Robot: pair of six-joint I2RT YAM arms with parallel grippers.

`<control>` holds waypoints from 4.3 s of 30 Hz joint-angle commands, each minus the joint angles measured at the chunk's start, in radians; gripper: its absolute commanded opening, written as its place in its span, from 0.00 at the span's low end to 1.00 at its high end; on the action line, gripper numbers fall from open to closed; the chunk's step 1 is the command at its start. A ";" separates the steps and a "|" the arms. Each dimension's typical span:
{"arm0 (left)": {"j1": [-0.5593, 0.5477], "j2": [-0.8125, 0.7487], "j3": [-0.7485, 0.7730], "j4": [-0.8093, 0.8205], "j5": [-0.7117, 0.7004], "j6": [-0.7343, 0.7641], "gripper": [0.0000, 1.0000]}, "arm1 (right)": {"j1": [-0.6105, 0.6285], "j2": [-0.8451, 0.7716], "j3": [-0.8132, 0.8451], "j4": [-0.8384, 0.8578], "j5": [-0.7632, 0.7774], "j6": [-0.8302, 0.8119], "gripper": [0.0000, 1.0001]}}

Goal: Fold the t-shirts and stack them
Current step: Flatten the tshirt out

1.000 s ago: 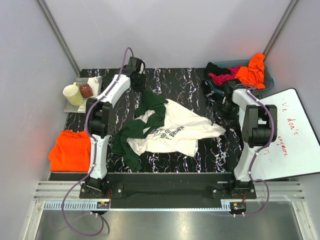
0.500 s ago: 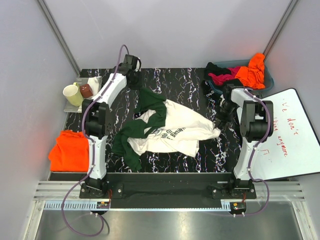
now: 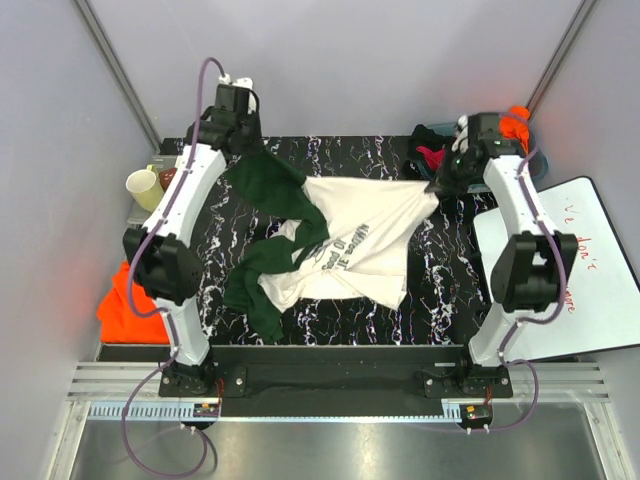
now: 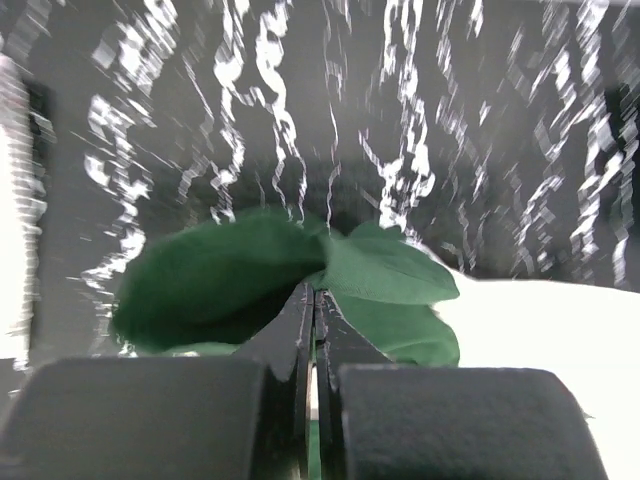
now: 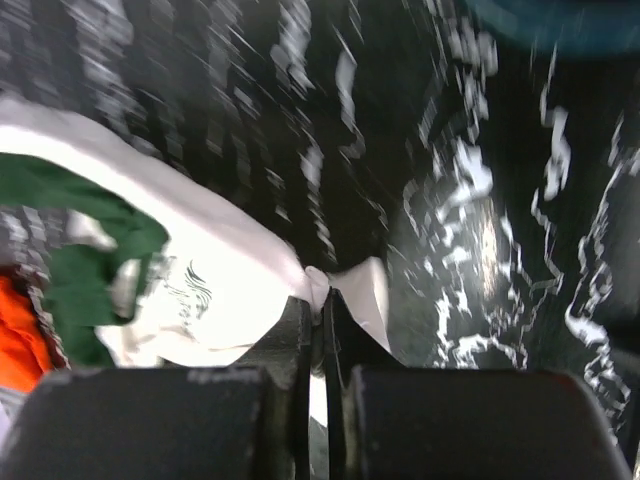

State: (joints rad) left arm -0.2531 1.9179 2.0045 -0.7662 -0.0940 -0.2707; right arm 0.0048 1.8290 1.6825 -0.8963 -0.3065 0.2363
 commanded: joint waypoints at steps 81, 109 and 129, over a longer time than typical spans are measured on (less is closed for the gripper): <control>0.095 0.153 0.301 -0.068 0.096 0.137 0.00 | 0.073 0.287 0.356 0.186 -0.065 -0.112 0.00; 0.034 -0.319 -0.089 -0.170 -0.073 -0.038 0.00 | 0.077 -0.045 0.193 0.077 -0.023 -0.068 0.00; 0.018 -0.355 0.439 0.062 -0.035 0.002 0.00 | 0.103 -0.143 0.767 0.102 0.004 -0.018 0.00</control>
State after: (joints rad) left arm -0.2253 1.6440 2.4294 -0.8543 -0.1684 -0.2852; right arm 0.0959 1.7096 2.3463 -0.8154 -0.3000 0.2043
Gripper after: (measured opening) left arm 0.005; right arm 0.029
